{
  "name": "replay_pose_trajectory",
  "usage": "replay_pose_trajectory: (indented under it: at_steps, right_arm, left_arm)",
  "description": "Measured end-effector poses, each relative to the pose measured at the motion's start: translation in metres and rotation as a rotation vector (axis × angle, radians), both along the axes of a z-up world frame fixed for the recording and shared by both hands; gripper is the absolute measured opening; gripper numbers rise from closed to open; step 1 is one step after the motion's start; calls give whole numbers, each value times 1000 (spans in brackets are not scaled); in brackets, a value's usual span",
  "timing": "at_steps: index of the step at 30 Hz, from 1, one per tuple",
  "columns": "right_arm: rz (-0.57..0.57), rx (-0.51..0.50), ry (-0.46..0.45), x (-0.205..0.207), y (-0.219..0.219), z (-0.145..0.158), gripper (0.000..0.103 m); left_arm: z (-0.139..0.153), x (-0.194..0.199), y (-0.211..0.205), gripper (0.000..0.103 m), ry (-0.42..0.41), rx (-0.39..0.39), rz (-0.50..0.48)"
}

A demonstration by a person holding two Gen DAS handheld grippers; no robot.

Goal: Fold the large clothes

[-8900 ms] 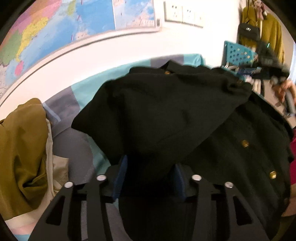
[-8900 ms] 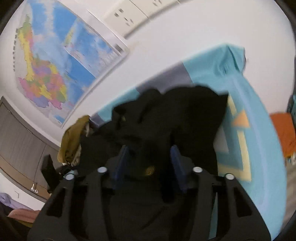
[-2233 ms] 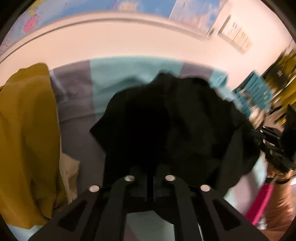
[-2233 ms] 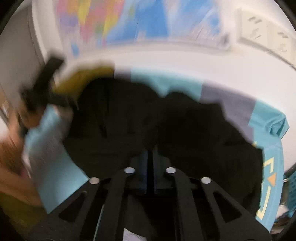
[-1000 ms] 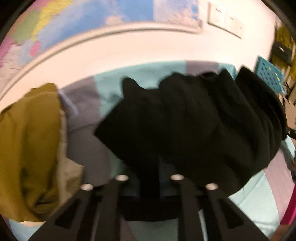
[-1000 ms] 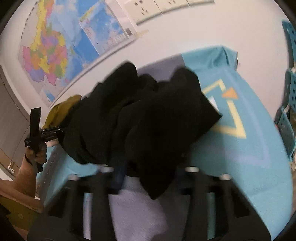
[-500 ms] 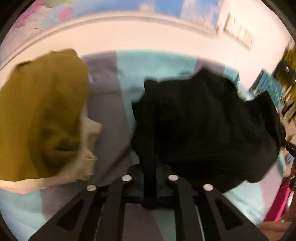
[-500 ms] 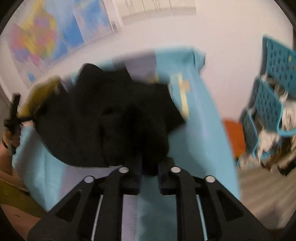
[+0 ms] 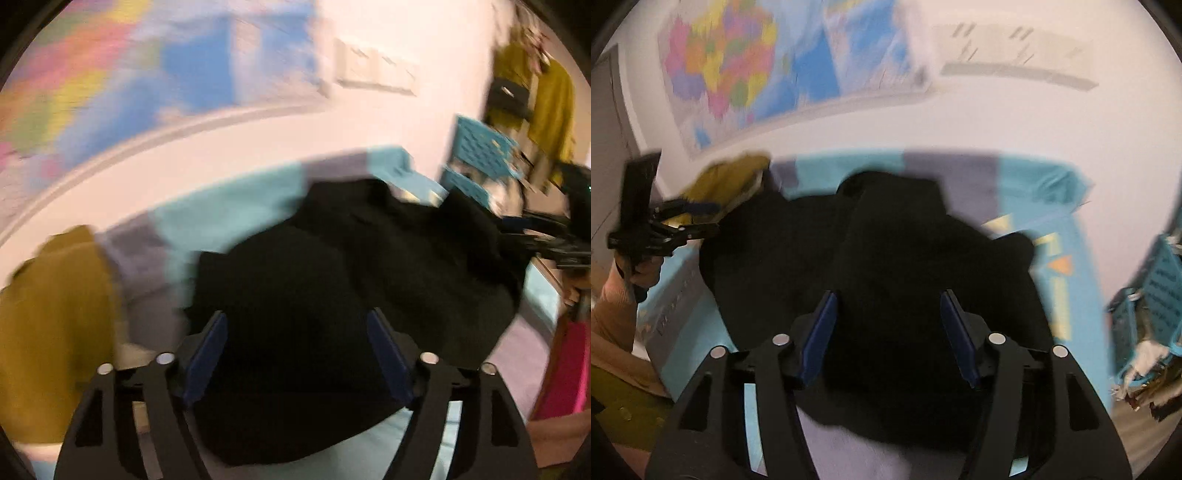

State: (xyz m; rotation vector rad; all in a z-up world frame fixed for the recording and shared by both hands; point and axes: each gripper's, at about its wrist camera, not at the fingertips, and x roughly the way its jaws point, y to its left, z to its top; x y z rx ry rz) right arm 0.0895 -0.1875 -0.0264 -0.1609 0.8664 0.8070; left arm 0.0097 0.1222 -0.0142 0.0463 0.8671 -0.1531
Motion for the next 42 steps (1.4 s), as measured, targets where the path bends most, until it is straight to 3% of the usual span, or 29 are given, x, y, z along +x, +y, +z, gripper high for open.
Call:
replay_pose_trajectory:
  at_steps: [2, 3, 5, 8, 11, 13, 14, 17, 20, 23, 25, 26, 28, 32, 35, 42]
  right_arm:
    - [28, -40, 38, 14, 18, -20, 28]
    - [28, -46, 49, 20, 23, -26, 14]
    - [-11, -24, 37, 28, 22, -24, 6]
    - [-96, 89, -70, 36, 5, 16, 5]
    - [-145, 159, -215, 36, 0, 47, 5]
    - [-157, 116, -183, 50, 10, 33, 6]
    - [-137, 34, -111, 60, 22, 9, 6]
    - [-121, -121, -18, 74, 36, -39, 9]
    - [-140, -101, 7, 73, 28, -48, 17]
    - [-162, -68, 6, 67, 18, -36, 35]
    - [-167, -29, -13, 60, 7, -27, 46]
    - [-165, 6, -22, 54, -2, -19, 47]
    - [-167, 45, -31, 43, -9, -10, 49]
    - [-143, 69, -67, 22, -16, 3, 50]
    - [-132, 62, -82, 13, -12, 1, 52]
    - [-127, 16, -69, 9, -2, -15, 52]
  left_arm:
    - [-21, 19, -17, 77, 66, 10, -31]
    - [-36, 32, -24, 66, 109, 58, -2]
    - [-50, 41, -28, 47, 119, 126, 38]
    - [-40, 53, -17, 19, 75, 98, 80]
    - [-16, 63, -7, 13, -15, 79, 137]
    - [-8, 69, -4, 13, -43, 97, 175]
    - [-13, 73, -2, 13, -30, 106, 187]
    - [-41, 87, 3, 11, 64, 115, 206]
    - [-65, 92, 13, 14, 112, 89, 227]
    - [-60, 89, 20, 16, 85, 48, 233]
    - [-53, 82, 21, 28, 53, 50, 230]
    - [-45, 76, 19, 39, 33, 54, 232]
    - [-36, 65, 15, 42, -2, 59, 221]
    - [-24, 43, 4, 61, -66, 81, 203]
    - [-24, 32, -5, 68, -93, 117, 194]
    - [-29, 25, -15, 72, -84, 157, 196]
